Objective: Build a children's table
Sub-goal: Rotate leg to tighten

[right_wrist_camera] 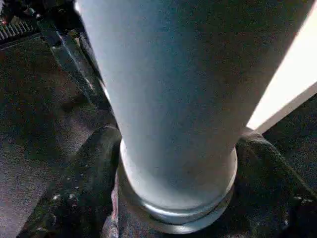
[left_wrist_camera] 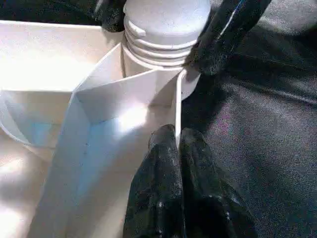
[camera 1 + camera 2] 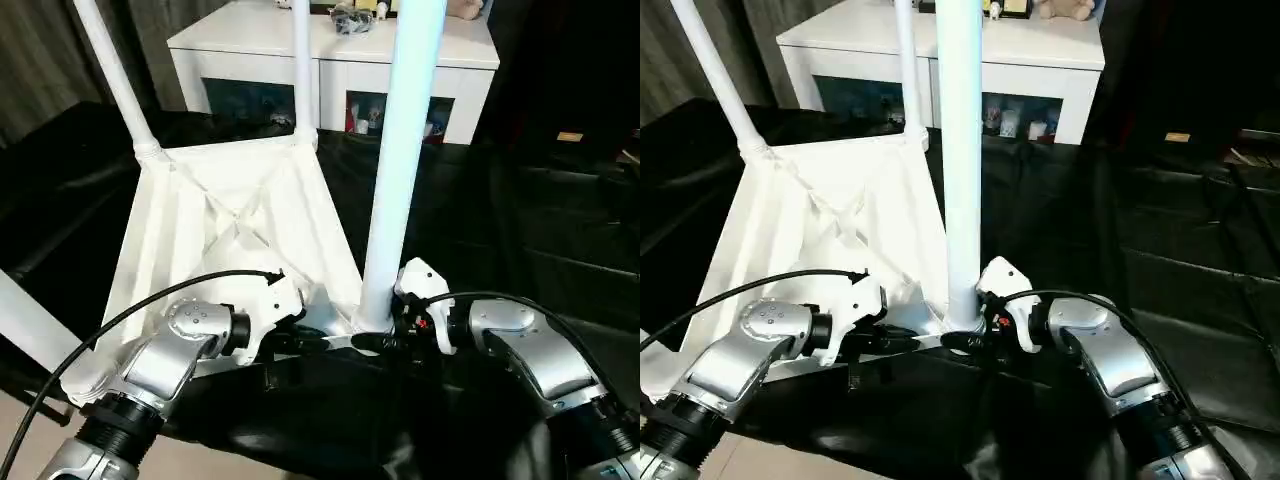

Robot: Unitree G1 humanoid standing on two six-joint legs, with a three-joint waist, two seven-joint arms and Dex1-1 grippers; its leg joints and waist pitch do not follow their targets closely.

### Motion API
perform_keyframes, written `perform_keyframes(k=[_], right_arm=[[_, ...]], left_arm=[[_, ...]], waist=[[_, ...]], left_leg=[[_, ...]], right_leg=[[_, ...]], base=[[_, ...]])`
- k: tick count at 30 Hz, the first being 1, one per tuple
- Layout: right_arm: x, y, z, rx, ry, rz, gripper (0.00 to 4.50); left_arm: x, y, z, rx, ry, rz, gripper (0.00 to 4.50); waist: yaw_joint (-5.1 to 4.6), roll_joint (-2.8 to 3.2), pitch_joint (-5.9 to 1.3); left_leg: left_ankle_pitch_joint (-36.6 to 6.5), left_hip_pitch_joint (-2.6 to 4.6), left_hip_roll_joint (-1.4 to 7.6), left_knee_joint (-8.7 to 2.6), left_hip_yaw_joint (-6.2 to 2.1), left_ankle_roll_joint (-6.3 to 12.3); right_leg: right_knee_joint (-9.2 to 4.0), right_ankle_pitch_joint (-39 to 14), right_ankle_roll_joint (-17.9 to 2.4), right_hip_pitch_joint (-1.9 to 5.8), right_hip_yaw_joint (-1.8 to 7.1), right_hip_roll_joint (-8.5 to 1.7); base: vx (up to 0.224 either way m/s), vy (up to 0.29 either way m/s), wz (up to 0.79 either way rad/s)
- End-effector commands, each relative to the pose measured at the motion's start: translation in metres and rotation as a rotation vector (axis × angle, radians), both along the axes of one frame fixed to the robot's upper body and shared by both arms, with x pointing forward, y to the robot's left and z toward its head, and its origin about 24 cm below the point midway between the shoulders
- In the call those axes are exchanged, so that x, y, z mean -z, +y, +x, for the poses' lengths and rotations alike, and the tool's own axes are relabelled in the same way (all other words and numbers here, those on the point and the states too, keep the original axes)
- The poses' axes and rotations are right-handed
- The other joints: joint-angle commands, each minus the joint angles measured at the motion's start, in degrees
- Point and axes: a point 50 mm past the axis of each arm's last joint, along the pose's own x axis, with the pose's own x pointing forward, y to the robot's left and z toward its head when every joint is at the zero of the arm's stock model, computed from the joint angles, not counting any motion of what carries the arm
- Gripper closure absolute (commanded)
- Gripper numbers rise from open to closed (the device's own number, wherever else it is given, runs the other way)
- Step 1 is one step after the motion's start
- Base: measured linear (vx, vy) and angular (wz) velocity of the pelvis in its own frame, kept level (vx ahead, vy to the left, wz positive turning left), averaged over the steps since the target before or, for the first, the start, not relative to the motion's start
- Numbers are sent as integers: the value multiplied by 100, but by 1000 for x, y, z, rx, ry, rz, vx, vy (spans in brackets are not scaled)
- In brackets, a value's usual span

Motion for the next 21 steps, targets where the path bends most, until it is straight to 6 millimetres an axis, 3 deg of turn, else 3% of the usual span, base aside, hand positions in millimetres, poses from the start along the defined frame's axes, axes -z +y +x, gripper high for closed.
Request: perform_keyframes(k=[1,7,11,13,15,19,21], right_arm=[[1,-1,1,-15,3,-21,146],[0,0,0,6,21,37,177],[4,3,9,166,29,117,178],[8,9,15,304,27,158,178],[10,11,17,353,27,167,178],[25,24,27,677,35,134,178],[33,31,29,797,26,78,178]], left_arm=[[-2,-10,-6,63,12,-32,450],[1,-9,-7,60,27,-32,450],[7,-9,-5,4,39,-11,450],[12,-12,2,-79,21,7,450],[14,-13,5,-111,19,16,450],[25,-27,18,-268,15,83,450],[31,-36,25,-385,34,110,450]], waist=[[-5,-77,-292],[-1,-80,-305],[-29,-71,-283],[-74,-73,-250],[-120,-89,-226],[-176,-83,-194],[-219,-104,-169]], left_leg=[[-980,3,146,-372,6,354],[-827,-3,138,-350,9,435],[-978,-17,137,-365,7,386],[-1252,-28,130,-396,-3,234],[-1704,-1,112,-418,-25,11],[-1984,18,84,-441,-50,-112],[-2224,38,54,-448,-90,-208]], right_leg=[[-259,-721,-1421,286,144,-184],[-232,-490,-1487,297,139,-179],[-255,-741,-1476,279,139,-184],[-299,-1178,-1373,269,139,-180],[-368,-2098,-1071,241,143,-196],[-460,-2767,-760,181,139,-192],[-543,-3480,-464,147,96,-201]], base=[[0,0,0],[0,0,0],[0,0,0],[-25,-3,-2],[-60,-6,-3],[0,0,0],[0,0,0]])
